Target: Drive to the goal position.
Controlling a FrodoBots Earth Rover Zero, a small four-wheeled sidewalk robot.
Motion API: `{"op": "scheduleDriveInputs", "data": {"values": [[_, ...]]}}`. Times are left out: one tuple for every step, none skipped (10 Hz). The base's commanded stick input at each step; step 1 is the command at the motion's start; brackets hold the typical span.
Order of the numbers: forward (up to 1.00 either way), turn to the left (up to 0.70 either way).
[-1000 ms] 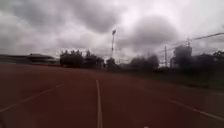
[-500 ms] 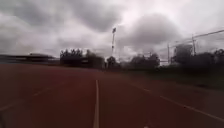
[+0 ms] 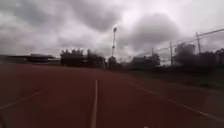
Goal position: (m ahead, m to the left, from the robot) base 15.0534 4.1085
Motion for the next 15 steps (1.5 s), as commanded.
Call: {"op": "scheduleDriveInputs", "data": {"values": [[0.7, 0.0], [0.7, 0.0], [0.7, 0.0], [0.7, 0.0], [0.7, 0.0], [0.7, 0.0], [0.7, 0.0], [0.7, 0.0], [0.7, 0.0], [0.7, 0.0], [0.7, 0.0], [0.7, 0.0], [0.7, 0.0], [0.7, 0.0], [0.7, 0.0]]}}
